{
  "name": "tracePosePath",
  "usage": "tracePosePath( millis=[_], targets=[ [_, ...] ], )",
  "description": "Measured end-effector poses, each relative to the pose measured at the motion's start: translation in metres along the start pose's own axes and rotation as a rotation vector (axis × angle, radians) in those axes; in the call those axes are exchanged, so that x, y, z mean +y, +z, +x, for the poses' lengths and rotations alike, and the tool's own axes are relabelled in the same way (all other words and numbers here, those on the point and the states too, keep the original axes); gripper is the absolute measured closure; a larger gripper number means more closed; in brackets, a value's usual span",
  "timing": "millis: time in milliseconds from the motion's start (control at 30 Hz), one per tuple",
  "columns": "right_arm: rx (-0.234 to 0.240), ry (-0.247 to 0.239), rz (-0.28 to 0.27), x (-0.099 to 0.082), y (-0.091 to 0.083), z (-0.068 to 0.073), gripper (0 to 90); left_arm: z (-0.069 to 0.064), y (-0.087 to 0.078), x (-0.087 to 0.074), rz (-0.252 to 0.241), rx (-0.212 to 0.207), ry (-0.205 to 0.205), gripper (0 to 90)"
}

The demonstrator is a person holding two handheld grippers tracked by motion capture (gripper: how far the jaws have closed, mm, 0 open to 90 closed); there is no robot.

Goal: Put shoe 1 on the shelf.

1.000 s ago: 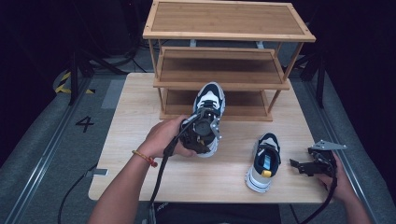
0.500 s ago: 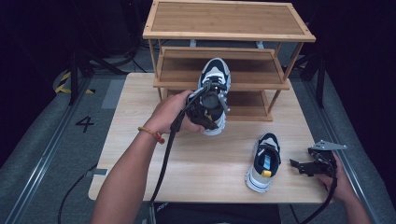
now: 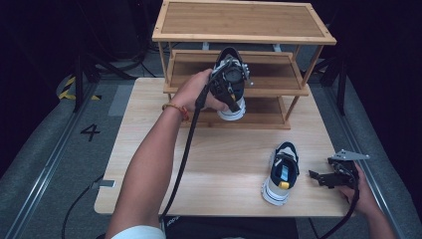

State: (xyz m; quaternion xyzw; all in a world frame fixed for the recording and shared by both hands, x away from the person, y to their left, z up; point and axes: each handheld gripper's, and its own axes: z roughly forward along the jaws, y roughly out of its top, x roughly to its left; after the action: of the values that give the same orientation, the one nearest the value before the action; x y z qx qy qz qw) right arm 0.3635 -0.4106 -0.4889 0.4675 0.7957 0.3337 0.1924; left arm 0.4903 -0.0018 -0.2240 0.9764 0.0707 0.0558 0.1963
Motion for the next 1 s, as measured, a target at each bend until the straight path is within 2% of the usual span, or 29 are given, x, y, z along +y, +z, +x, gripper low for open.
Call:
tracePosePath(
  millis=[100,267,367,633,700,767,933,1000],
  targets=[
    [0.003,-0.001,0.002,0.0,0.0,0.0,0.5,0.011,0.001,0.005,0.005,0.009,-0.011,71.3],
    [0.004,-0.005,0.0,0.0,0.0,0.001,0.5,0.03,0.002,0.006,-0.03,0.032,-0.056,67.6],
    [0.005,-0.007,0.0,0.0,0.0,0.0,0.5,0.035,0.0,0.005,-0.061,0.047,-0.053,64.5],
    [0.007,-0.007,0.0,0.0,0.0,0.001,0.5,0.034,0.0,0.0,-0.151,0.153,-0.077,53.9],
    [0.007,-0.006,0.0,0.0,0.0,0.001,0.5,0.035,0.0,-0.003,-0.178,0.186,-0.101,47.3],
    [0.008,-0.004,0.001,0.0,0.0,0.001,0.5,0.034,0.0,-0.006,-0.196,0.202,-0.135,41.2],
    [0.019,-0.022,-0.001,0.0,0.0,0.002,0.5,0.031,-0.001,-0.015,-0.227,0.261,-0.2,29.2],
    [0.022,-0.023,-0.001,0.0,0.0,0.002,0.5,0.027,-0.003,-0.02,-0.282,0.293,-0.23,30.1]
  ],
)
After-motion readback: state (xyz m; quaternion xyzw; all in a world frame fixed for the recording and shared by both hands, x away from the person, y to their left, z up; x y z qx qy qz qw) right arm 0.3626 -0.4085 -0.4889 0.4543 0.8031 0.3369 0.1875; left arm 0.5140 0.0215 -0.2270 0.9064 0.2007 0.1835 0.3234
